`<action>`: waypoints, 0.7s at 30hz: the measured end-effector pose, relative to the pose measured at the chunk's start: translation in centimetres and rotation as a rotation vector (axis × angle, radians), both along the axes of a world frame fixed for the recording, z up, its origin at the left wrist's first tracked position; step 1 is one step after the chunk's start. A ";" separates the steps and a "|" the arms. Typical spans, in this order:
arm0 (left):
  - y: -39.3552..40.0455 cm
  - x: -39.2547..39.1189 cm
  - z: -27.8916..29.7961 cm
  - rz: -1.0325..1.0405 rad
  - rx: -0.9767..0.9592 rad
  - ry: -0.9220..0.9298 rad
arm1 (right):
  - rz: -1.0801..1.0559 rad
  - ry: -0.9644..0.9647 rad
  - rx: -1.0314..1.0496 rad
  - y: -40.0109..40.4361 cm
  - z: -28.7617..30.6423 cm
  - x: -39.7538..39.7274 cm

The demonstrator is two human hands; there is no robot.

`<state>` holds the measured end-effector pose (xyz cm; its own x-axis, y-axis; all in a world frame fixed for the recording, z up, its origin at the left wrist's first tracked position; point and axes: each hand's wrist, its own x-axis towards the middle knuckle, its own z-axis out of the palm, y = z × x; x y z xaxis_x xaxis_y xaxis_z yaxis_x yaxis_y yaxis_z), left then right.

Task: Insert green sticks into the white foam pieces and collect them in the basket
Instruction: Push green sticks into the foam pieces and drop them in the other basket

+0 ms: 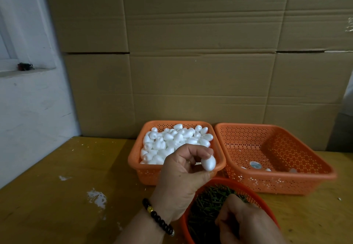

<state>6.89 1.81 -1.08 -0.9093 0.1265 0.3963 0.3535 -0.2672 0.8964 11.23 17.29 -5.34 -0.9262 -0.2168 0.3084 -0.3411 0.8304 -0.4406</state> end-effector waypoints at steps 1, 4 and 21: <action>0.0 0.0 0.0 -0.001 -0.001 0.003 | -0.002 0.001 -0.005 0.1 -0.1 0.0; 0.0 -0.1 -0.1 -0.002 0.009 -0.001 | 0.014 0.007 -0.015 0.1 -0.2 -0.1; 0.1 -0.3 -0.2 -0.008 0.114 -0.088 | 0.041 0.061 -0.030 0.3 -0.9 -0.3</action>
